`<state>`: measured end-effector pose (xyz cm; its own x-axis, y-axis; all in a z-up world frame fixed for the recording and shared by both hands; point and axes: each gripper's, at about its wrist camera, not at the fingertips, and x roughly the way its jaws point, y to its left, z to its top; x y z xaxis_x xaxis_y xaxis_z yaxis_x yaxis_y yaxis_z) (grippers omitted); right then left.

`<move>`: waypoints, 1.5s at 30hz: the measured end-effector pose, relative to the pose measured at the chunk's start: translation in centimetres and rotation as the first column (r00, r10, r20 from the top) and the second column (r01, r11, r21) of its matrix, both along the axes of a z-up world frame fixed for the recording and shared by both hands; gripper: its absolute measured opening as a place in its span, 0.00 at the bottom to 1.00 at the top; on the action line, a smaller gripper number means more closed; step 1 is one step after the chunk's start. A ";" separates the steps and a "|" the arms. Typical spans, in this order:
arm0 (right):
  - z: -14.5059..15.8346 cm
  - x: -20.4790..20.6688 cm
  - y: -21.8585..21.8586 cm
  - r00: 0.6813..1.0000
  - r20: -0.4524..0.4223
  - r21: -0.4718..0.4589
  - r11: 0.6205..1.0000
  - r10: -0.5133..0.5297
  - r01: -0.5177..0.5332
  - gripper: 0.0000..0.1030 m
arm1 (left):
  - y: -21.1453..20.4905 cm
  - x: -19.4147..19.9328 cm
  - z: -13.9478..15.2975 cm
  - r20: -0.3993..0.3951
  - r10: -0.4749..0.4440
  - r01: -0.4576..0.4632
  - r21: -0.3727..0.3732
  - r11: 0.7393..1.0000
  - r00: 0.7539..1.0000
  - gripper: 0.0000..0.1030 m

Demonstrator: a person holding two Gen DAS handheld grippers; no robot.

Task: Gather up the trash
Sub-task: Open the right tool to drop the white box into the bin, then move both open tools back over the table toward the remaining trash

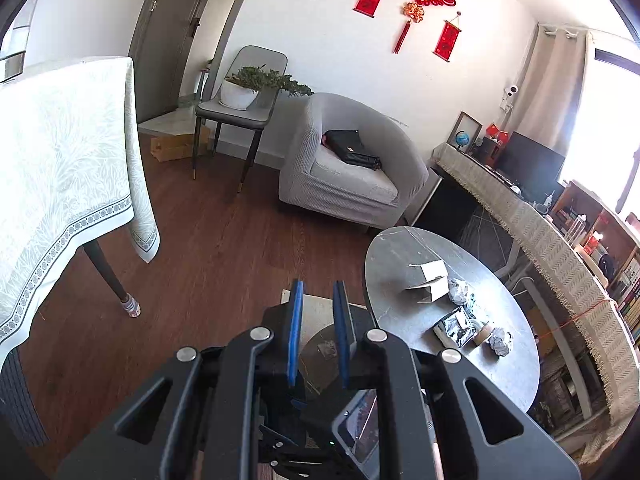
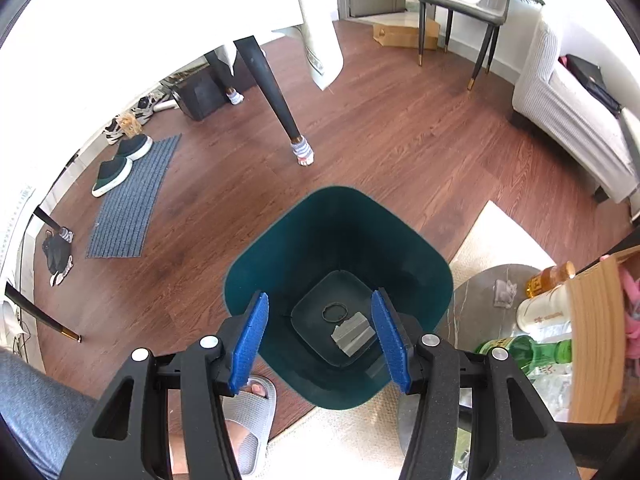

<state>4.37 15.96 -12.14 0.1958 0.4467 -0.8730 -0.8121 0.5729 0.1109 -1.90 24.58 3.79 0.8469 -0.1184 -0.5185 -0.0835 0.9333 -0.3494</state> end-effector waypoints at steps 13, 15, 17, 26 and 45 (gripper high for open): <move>10.3 -1.6 -6.7 0.992 0.116 0.173 0.984 -0.050 0.030 0.53 | -1.7 1.0 0.8 0.023 0.007 -0.008 0.035 0.999 1.000 0.17; 11.5 -1.6 -8.2 0.988 0.136 0.187 0.982 -0.068 0.042 0.53 | -2.1 1.2 0.9 0.024 0.004 -0.005 0.032 0.999 1.000 0.18; 12.7 -1.7 -9.7 0.981 0.172 0.188 0.981 -0.086 0.053 0.53 | -2.6 1.4 1.0 0.032 -0.004 0.004 0.017 1.000 0.999 0.18; 15.9 -1.0 -17.5 0.948 0.251 0.220 0.965 -0.196 0.141 0.53 | -6.8 3.3 0.9 0.021 -0.069 0.069 0.025 0.997 0.997 0.27; 13.8 2.5 -32.6 0.846 0.262 0.224 0.882 -0.465 0.415 0.68 | -18.8 7.8 -3.0 -0.077 -0.374 0.381 0.158 0.911 0.924 0.66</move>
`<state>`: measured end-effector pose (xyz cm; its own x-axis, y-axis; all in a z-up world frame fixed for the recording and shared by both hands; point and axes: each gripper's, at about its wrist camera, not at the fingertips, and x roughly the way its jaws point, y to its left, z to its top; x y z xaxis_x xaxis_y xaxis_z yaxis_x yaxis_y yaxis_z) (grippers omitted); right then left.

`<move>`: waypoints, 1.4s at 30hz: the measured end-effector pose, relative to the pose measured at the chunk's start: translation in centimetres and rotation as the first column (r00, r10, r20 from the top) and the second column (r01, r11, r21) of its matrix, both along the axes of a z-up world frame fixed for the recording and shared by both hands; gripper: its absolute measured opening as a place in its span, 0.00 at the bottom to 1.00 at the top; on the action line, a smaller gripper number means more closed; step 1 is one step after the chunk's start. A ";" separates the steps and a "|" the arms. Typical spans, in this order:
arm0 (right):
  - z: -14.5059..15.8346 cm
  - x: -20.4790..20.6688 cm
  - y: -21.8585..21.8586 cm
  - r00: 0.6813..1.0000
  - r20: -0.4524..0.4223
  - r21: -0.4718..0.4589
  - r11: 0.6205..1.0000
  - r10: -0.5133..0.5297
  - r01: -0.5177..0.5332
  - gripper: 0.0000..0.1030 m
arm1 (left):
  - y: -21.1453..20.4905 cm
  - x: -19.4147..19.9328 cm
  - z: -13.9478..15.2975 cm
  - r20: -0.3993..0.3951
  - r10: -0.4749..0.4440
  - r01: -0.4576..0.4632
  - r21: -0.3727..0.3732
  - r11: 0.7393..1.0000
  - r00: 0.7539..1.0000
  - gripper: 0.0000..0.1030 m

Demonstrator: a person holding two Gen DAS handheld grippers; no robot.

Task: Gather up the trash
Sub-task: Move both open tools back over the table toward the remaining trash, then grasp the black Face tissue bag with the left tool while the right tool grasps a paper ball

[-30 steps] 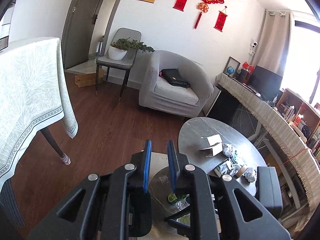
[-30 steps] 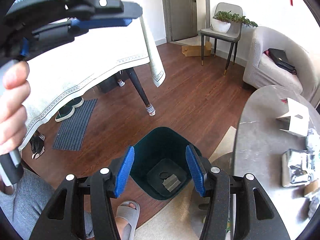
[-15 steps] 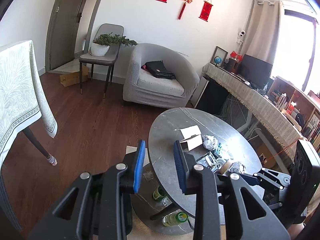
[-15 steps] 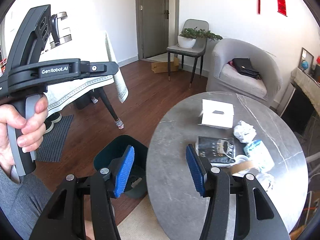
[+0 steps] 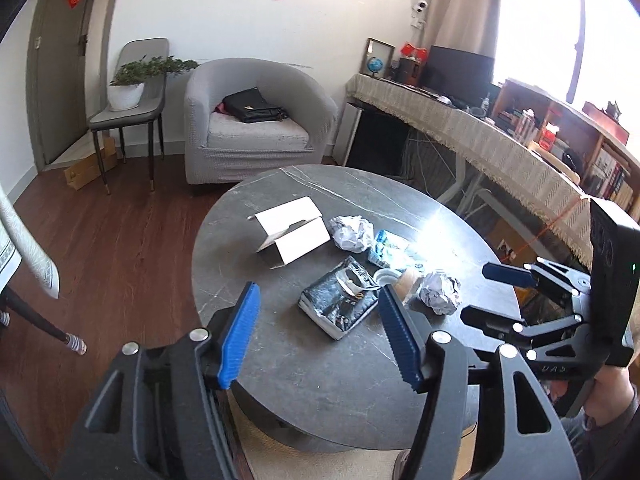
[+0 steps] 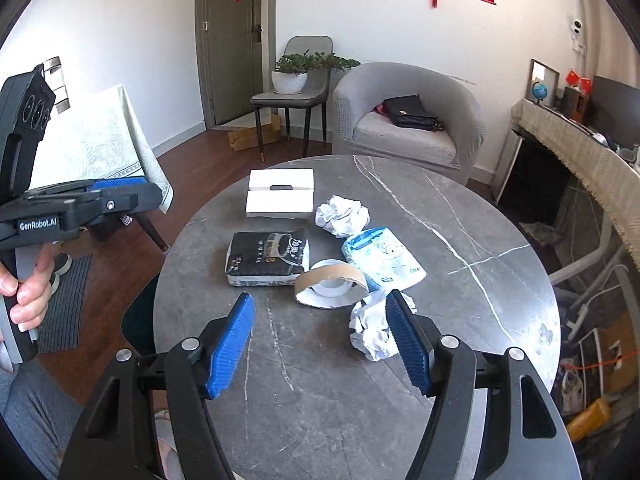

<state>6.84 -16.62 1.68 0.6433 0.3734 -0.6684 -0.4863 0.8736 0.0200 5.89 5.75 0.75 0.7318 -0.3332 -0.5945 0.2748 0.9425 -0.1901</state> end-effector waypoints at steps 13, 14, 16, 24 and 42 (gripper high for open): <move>-2.6 1.8 -3.3 0.994 -0.106 0.095 0.995 -0.026 0.036 0.69 | -2.8 3.7 -5.5 -0.058 -0.139 0.146 0.143 0.979 0.989 0.81; -2.7 1.9 -3.4 0.993 -0.112 0.107 0.994 -0.022 0.034 0.69 | -2.8 3.8 -5.7 -0.061 -0.141 0.148 0.140 0.979 0.988 0.81; -2.8 2.1 -3.5 0.993 -0.120 0.116 0.993 -0.019 0.034 0.69 | -2.6 4.2 -6.1 -0.073 -0.143 0.152 0.133 0.979 0.987 0.81; -4.3 3.0 -3.5 0.987 -0.159 0.115 0.993 -0.008 0.027 0.69 | -3.5 6.2 -7.5 -0.116 -0.153 0.171 0.173 0.970 0.981 0.81; -6.0 4.8 -3.2 0.980 -0.195 0.074 0.996 -0.036 0.051 0.69 | -5.9 8.5 -8.2 -0.148 -0.182 0.208 0.184 0.961 0.972 0.81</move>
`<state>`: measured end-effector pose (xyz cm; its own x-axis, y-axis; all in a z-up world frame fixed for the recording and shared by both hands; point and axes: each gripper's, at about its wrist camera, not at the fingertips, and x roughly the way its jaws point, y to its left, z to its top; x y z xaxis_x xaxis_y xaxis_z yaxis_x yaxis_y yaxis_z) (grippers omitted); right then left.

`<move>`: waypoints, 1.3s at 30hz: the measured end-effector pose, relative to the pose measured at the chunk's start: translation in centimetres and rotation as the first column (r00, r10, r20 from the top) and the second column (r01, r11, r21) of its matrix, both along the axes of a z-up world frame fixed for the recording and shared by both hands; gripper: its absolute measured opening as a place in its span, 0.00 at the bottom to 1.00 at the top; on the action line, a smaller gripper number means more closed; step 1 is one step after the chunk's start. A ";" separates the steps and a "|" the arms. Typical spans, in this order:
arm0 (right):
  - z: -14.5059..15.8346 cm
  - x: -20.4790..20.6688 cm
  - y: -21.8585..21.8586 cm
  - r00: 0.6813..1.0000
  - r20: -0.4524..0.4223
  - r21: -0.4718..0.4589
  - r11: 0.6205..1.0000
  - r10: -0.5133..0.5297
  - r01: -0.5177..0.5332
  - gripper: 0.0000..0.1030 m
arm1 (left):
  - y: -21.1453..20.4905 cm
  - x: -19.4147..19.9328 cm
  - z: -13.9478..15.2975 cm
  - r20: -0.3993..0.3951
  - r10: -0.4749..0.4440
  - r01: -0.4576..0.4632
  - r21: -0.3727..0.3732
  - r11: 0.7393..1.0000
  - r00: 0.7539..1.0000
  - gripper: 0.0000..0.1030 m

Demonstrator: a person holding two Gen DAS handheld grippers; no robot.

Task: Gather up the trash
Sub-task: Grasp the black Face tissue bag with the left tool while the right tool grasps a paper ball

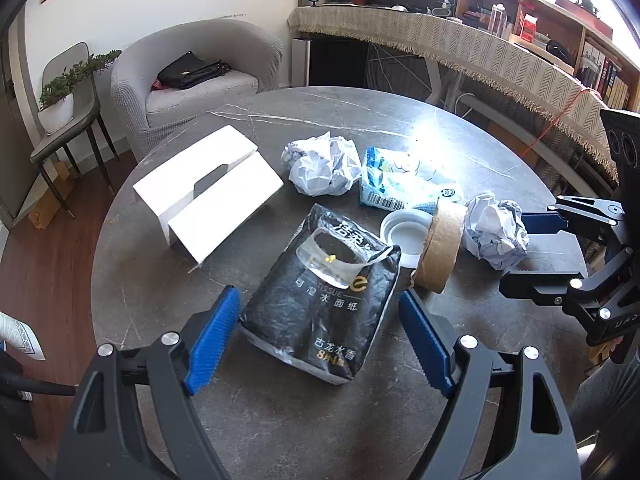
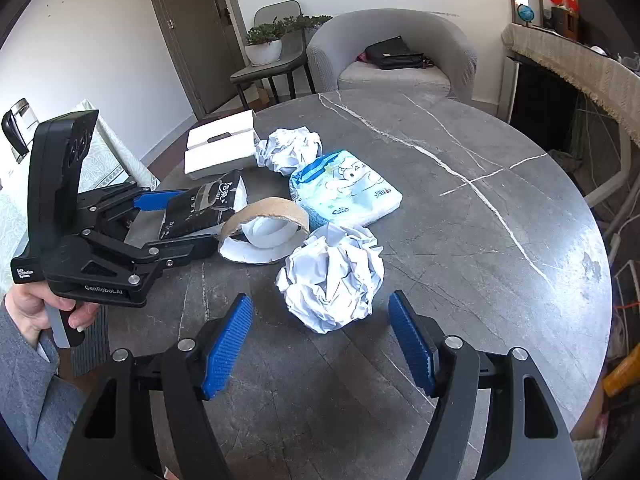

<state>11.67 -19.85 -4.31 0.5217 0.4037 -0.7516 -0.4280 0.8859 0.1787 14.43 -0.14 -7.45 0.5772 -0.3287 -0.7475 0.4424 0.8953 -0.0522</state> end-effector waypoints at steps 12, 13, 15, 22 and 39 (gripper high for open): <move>0.0 1.0 1.0 0.999 0.034 -0.043 0.999 -0.006 0.008 0.64 | -1.2 0.3 0.2 0.014 0.024 -0.024 0.004 1.000 1.000 0.61; 0.0 1.0 1.0 0.999 0.036 -0.049 0.999 -0.005 0.007 0.61 | -1.2 0.2 0.2 0.016 0.025 -0.025 0.006 1.000 1.000 0.59; 0.0 0.9 0.9 0.999 0.032 -0.040 0.999 -0.004 0.006 0.58 | -1.3 0.0 0.2 0.020 0.023 -0.024 0.015 1.000 1.000 0.56; 0.5 0.8 0.9 0.999 0.038 -0.036 0.999 -0.010 0.012 0.46 | -0.8 -0.6 0.4 0.013 0.037 -0.037 -0.007 0.999 0.999 0.50; 5.2 -1.5 2.4 0.994 0.112 0.018 1.000 0.008 -0.010 0.47 | 2.6 -3.1 3.7 0.033 0.141 -0.138 -0.080 0.987 0.989 0.48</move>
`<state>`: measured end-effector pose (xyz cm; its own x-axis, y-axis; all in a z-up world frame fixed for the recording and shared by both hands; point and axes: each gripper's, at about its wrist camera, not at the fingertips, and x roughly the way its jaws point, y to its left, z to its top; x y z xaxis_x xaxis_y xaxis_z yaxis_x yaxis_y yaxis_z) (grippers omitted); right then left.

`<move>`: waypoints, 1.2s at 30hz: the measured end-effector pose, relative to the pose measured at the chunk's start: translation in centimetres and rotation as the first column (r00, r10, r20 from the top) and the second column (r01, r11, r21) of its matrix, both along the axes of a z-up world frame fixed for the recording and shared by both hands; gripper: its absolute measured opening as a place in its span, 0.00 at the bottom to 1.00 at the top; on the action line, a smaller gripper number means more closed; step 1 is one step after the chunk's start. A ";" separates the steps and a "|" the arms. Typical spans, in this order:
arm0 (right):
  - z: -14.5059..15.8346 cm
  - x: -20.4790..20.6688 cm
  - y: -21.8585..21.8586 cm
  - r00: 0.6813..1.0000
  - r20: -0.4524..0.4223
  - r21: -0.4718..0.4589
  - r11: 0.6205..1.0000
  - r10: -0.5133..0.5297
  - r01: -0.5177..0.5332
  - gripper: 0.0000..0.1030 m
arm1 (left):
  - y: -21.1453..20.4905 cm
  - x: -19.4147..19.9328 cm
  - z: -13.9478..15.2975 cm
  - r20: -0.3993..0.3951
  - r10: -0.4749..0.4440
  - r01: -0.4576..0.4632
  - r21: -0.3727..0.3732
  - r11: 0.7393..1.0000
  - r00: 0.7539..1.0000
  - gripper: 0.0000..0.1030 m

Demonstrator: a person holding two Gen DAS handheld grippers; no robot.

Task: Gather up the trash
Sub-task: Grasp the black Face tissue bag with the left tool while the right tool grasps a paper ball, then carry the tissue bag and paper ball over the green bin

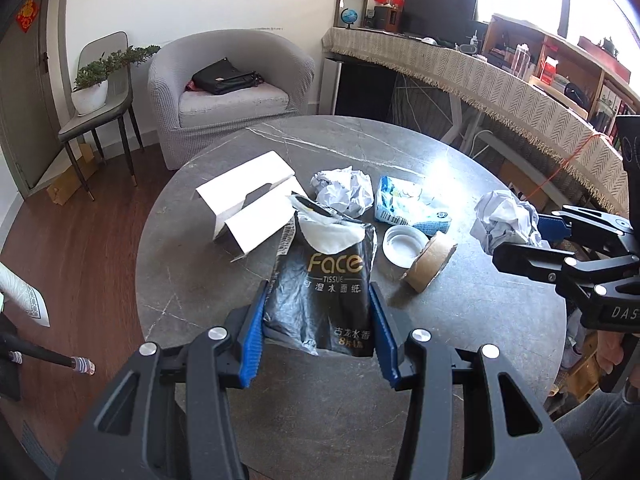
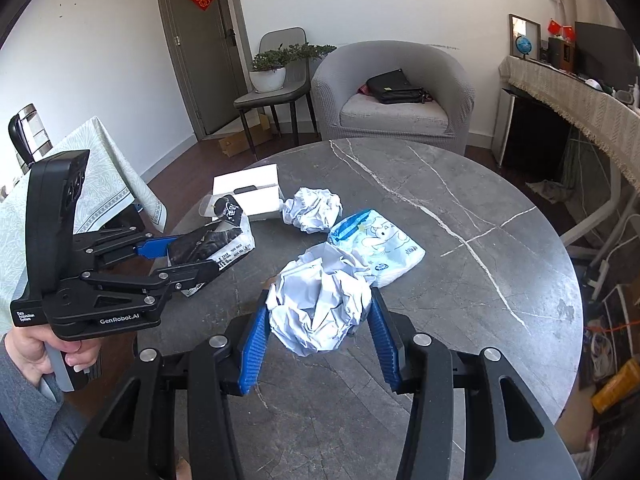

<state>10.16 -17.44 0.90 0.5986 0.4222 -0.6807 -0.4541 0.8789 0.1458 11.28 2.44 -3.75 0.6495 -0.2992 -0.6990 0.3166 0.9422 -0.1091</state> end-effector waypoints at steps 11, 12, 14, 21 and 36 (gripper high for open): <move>0.6 -0.7 4.1 0.999 -0.002 0.010 0.999 0.054 -0.054 0.47 | 3.6 -2.4 2.3 0.035 0.081 -0.080 -0.045 0.996 0.996 0.48; 0.6 -0.8 4.5 0.998 -0.001 0.012 0.998 0.060 -0.060 0.47 | 4.1 -2.6 2.4 0.038 0.089 -0.087 -0.047 0.995 0.995 0.48; 0.7 -1.0 5.3 0.997 0.000 0.013 0.997 0.071 -0.071 0.47 | 5.0 -2.9 2.6 0.043 0.108 -0.106 -0.056 0.993 0.993 0.48; 0.8 -1.5 8.4 0.993 -0.003 0.021 0.992 0.122 -0.122 0.47 | 8.8 -4.1 1.8 0.037 0.181 -0.178 -0.077 0.981 0.983 0.48; 0.7 -2.3 14.9 0.973 -0.020 0.044 0.972 0.231 -0.230 0.47 | 14.8 -5.2 -2.5 -0.063 0.306 -0.309 -0.058 0.949 0.950 0.48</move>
